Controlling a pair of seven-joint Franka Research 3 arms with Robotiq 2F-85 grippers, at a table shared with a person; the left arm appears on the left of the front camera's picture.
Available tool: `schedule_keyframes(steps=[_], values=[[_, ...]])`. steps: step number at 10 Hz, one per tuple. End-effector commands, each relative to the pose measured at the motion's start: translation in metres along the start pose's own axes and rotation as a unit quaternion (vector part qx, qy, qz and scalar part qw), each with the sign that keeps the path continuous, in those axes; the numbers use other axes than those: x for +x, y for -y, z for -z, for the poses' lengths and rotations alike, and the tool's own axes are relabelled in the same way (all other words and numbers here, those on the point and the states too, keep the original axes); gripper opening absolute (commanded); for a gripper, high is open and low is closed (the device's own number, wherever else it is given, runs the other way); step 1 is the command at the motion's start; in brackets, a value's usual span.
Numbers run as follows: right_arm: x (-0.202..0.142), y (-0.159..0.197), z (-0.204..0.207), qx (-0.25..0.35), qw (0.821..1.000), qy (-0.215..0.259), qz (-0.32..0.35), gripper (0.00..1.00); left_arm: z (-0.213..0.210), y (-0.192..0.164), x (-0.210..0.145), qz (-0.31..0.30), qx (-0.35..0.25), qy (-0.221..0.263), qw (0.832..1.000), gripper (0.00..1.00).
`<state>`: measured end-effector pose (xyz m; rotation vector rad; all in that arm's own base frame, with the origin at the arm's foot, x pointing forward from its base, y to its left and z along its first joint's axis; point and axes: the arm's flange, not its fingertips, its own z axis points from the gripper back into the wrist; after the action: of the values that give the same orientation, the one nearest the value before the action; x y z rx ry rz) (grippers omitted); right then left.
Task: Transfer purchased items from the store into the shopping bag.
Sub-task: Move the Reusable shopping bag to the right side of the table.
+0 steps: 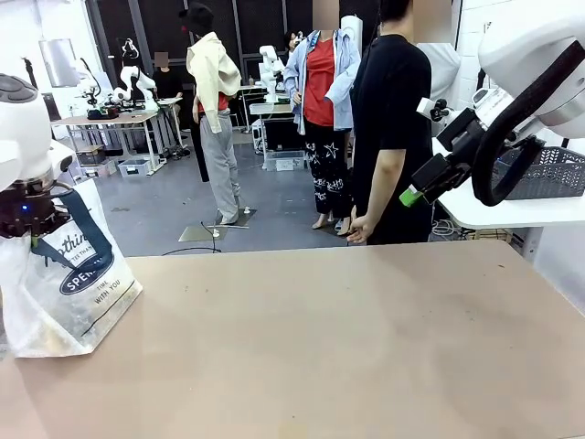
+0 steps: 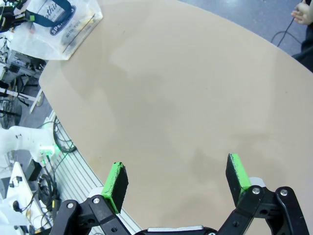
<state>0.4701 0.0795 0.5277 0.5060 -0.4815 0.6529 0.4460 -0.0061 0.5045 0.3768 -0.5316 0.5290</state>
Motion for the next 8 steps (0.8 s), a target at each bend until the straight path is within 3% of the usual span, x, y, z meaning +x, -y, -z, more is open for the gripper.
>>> schedule_keyframes(steps=[1, 8], values=[[0.0026, -0.0012, -0.0003, -0.006, 1.000, -0.009, 0.006, 1.00, -0.0024, -0.0021, 0.0031, -0.006, 0.003, 0.005, 1.000, 0.00], [0.0026, -0.0012, -0.0003, -0.006, 1.000, -0.009, 0.006, 1.00, -0.0024, -0.0021, 0.0031, -0.006, 0.003, 0.005, 1.000, 0.00]])
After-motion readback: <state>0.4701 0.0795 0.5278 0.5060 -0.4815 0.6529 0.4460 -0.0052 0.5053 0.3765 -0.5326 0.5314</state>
